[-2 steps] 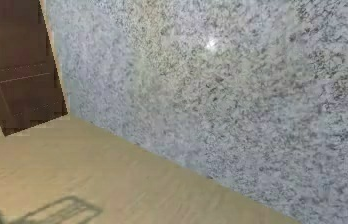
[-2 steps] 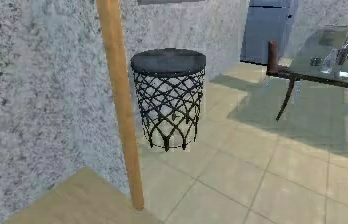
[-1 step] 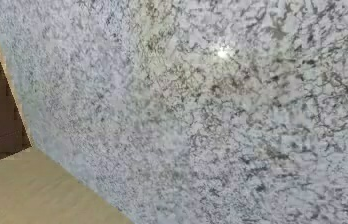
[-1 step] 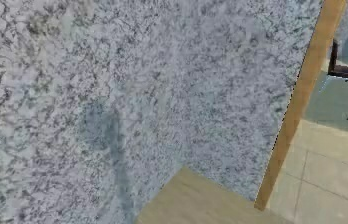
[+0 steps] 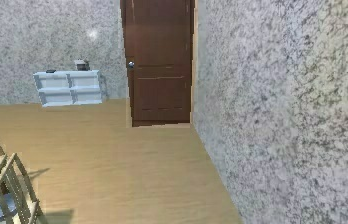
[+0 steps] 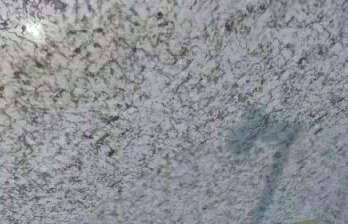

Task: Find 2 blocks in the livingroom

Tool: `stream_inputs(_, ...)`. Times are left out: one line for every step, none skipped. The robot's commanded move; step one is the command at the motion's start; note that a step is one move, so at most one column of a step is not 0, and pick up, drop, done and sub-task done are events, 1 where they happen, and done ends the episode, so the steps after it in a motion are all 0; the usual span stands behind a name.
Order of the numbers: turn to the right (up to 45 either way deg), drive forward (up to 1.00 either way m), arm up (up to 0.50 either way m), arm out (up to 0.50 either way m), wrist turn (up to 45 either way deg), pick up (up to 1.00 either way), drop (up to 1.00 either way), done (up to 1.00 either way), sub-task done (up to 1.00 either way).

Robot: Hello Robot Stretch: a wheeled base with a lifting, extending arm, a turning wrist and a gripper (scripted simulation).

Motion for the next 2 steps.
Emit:
stream_inputs(-6.0,0.00,0.00,0.00,0.0,0.00,0.00,0.00,0.00)
stream_inputs(-3.0,0.00,0.00,0.00,0.0,0.00,0.00,0.00,0.00)
